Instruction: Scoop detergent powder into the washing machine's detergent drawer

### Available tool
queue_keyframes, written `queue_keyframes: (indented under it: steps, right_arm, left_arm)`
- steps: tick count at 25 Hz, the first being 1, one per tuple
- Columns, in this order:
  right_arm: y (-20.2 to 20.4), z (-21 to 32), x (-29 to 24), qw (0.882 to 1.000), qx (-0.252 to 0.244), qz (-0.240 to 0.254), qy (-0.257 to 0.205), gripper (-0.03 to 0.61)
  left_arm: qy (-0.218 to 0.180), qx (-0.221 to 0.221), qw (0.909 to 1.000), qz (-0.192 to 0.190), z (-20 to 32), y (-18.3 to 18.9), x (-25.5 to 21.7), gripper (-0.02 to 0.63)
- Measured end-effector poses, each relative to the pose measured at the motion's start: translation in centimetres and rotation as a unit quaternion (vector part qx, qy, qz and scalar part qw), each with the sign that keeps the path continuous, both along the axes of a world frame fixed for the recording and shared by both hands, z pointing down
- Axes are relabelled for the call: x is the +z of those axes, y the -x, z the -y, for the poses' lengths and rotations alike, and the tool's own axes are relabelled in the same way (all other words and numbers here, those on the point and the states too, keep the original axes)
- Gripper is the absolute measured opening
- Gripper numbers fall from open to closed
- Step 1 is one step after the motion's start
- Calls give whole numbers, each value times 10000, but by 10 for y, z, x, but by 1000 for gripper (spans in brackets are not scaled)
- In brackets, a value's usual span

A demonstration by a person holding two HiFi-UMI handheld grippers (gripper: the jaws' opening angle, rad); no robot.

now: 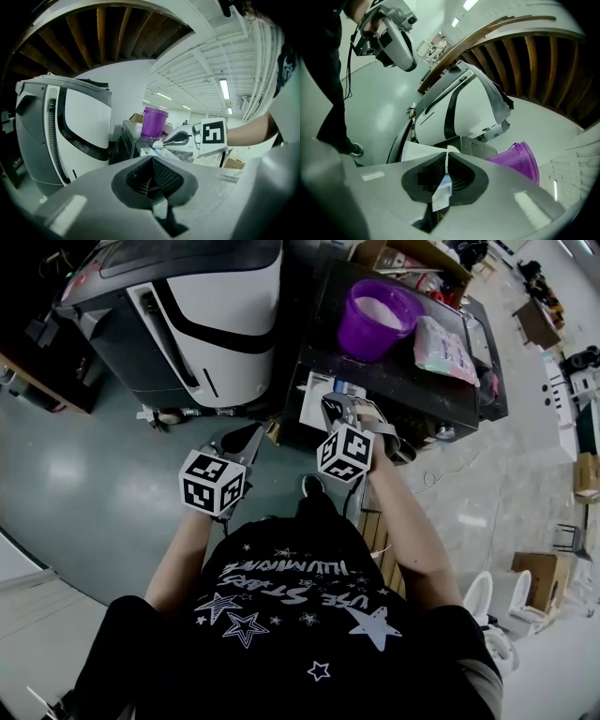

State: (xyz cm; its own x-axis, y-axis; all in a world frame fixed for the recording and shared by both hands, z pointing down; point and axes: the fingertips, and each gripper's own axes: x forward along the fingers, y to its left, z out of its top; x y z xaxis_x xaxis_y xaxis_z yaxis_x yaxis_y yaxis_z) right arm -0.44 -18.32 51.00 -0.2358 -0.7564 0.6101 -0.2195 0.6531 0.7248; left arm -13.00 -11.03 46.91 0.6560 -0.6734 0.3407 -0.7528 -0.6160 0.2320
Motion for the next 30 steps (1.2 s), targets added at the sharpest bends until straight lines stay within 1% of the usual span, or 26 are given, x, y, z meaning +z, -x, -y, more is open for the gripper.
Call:
queue_keyframes:
  steps: [2, 4, 6, 8, 10, 12, 14, 16, 18, 19, 20, 21, 22, 30]
  right_arm:
    - [-2, 1, -2, 9997, 188, 175, 49, 37]
    - [-6, 1, -8, 9963, 531, 651, 189, 37]
    - [-10, -1, -16, 9856, 951, 1335, 416, 37]
    - [-14, -4, -25, 9669, 1316, 2088, 648, 37]
    - [-17, -7, -33, 9417, 1592, 2836, 865, 37]
    - [-22, -10, -37, 9129, 1830, 3498, 1040, 37]
    - [-28, -11, -44, 8792, 2045, 4138, 1178, 37]
    - [-32, -13, -51, 8419, 2191, 4752, 1319, 37]
    - [-33, -17, -56, 8091, 2236, 5231, 1477, 37]
    - [-33, -21, -58, 7970, 2242, 5393, 1540, 37]
    - [-35, -25, -59, 7888, 2243, 5500, 1584, 37]
    - [-37, -30, -60, 7840, 2238, 5561, 1614, 37]
    - [-40, -36, -61, 7816, 2229, 5593, 1630, 37]
    - [-79, -84, -70, 7740, 2279, 5710, 1514, 37]
  left_arm:
    - [11, 7, 10000, -32, -2, 3, 0, 0]
    - [69, 33, 10000, -55, -6, 5, 4, 0]
    - [158, 91, 9998, -33, -11, 7, 11, 0]
    - [235, 137, 9996, -2, -15, 8, 17, 0]
    - [282, 140, 9995, -12, -16, 9, 21, 0]
    - [315, 134, 9994, -34, -17, 8, 24, 0]
    - [348, 149, 9993, -46, -18, 5, 27, 0]
    - [375, 183, 9991, -46, -18, 0, 28, 0]
    - [387, 239, 9990, -18, -18, -4, 28, 0]
    - [388, 269, 9989, 7, -18, -7, 28, 0]
    - [387, 297, 9988, 34, -19, -10, 27, 0]
    - [383, 323, 9987, 59, -20, -14, 26, 0]
    - [376, 348, 9987, 81, -22, -19, 24, 0]
    - [345, 500, 9980, 173, -50, -56, 11, 0]
